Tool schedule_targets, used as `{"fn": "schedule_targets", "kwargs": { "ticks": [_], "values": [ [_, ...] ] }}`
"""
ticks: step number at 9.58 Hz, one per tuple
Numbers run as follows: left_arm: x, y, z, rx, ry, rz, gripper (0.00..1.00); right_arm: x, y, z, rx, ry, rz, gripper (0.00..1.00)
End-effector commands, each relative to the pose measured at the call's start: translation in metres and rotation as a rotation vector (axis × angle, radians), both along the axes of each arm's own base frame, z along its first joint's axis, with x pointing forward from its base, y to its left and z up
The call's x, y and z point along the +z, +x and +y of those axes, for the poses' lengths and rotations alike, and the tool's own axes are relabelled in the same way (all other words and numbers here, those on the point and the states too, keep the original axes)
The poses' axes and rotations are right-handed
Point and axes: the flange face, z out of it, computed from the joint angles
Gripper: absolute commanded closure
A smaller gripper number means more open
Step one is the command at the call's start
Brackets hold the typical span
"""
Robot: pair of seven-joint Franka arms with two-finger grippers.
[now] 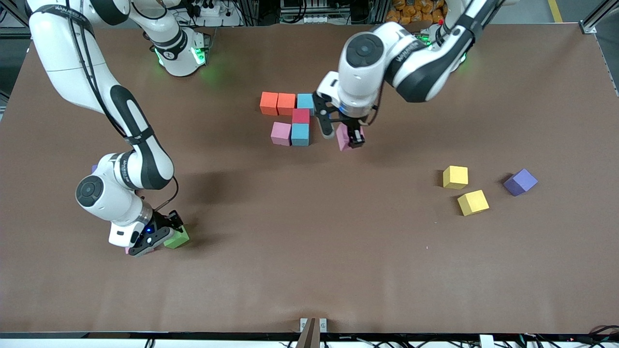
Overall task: Form number 2 with 11 blocks
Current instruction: 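Bring the pink cube with the left gripper while the right gripper lifts green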
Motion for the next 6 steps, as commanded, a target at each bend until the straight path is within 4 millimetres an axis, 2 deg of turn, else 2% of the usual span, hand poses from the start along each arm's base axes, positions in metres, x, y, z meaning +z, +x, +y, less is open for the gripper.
{"fn": "schedule_targets", "kwargs": {
  "ticks": [1,3,6],
  "values": [
    [0.008,-0.032,-0.048,-0.022,-0.008,0.019,1.00,0.006,0.008,0.003,0.010,-0.002,0.005,0.66],
    [0.005,-0.059,-0.087,-0.081,-0.005,-0.002,1.00,0.019,0.012,0.006,0.014,0.002,0.052,0.73],
    [0.002,-0.064,-0.100,-0.079,-0.006,-0.006,1.00,0.030,0.015,0.009,0.006,0.007,0.084,0.75]
  ]
}}
